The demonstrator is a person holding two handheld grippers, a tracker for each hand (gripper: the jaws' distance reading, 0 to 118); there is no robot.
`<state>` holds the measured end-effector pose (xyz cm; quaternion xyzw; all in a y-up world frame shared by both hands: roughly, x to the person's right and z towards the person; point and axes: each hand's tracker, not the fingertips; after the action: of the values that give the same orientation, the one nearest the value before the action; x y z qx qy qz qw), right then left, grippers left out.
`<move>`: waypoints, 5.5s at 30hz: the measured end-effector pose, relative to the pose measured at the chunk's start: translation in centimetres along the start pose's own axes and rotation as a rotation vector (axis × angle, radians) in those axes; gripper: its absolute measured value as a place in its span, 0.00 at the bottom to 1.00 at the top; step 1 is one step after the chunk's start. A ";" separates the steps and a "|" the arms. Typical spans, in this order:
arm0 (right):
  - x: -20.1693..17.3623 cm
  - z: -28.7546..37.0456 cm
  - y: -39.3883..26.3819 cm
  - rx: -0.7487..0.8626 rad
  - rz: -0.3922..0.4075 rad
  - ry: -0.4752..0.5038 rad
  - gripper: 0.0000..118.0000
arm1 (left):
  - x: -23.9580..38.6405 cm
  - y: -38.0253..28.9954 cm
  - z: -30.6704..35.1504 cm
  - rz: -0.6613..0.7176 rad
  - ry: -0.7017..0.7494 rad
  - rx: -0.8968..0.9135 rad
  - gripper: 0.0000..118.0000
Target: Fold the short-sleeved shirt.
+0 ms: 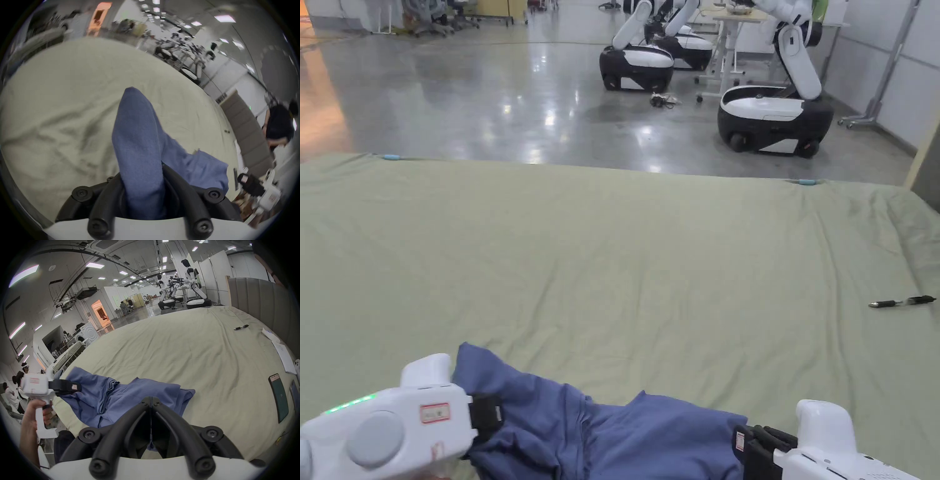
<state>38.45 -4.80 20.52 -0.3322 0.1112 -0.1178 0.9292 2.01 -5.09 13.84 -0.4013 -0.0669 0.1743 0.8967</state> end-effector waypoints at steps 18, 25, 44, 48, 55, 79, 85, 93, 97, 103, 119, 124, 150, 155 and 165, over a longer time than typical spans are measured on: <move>3.0 1.0 0.1 -0.003 0.027 -0.095 0.01 | 17.3 -7.0 -5.3 -0.336 -0.188 -0.103 0.62; 2.8 0.8 0.0 -0.007 0.037 -0.085 0.01 | 13.0 -3.8 -3.6 -0.114 -0.220 -0.059 0.54; -0.1 -8.0 -1.1 -0.247 0.096 -0.056 0.01 | 10.5 -7.9 -3.5 -0.133 -0.258 -0.056 0.65; 1.5 -8.7 -2.7 -0.200 -0.004 -0.063 0.01 | 7.3 -6.5 -4.9 0.003 -0.293 -0.146 0.65; 1.8 -8.1 -1.7 -0.220 0.005 -0.049 0.01 | 8.8 -5.9 -7.8 -0.025 -0.212 -0.178 0.65; 2.2 -7.9 -2.0 -0.203 -0.014 -0.010 0.01 | 7.1 -6.2 -9.5 0.131 -0.342 -0.272 0.26; 1.5 -5.8 -1.6 -0.173 -0.018 -0.003 0.01 | 6.9 -3.4 -5.3 0.032 -0.315 -0.141 0.25; -2.3 -6.2 -0.6 -0.159 0.039 -0.021 0.01 | -8.9 1.3 -2.8 -0.140 0.073 -0.158 0.25; -5.1 -7.6 -1.1 -0.185 0.108 -0.023 0.01 | -18.7 4.2 0.0 -0.022 0.132 -0.148 0.25; -7.8 -9.5 -1.3 -0.208 0.131 -0.008 0.01 | -29.9 9.0 3.9 0.000 0.400 -0.120 0.25; -6.9 -6.8 -0.6 -0.179 0.143 0.017 0.01 | -25.2 11.8 12.0 -0.136 0.509 0.173 0.63; -4.5 -1.9 3.4 0.013 0.125 -0.012 0.01 | -9.1 9.7 11.8 -0.327 0.267 0.320 0.32; -0.8 6.5 12.8 0.426 0.196 -0.181 1.00 | 17.2 3.7 8.8 -0.390 0.079 0.686 0.64; -1.0 7.2 13.1 0.502 0.172 -0.139 1.00 | 17.3 3.6 9.2 -0.423 0.123 0.746 0.64; -2.6 7.3 14.0 0.461 0.197 -0.172 1.00 | 17.1 4.0 9.7 -0.421 0.120 0.724 0.64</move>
<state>40.09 10.78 17.39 -0.1082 0.0337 -0.0204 0.9934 14.34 10.42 16.98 -0.0473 -0.0295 -0.0242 0.9982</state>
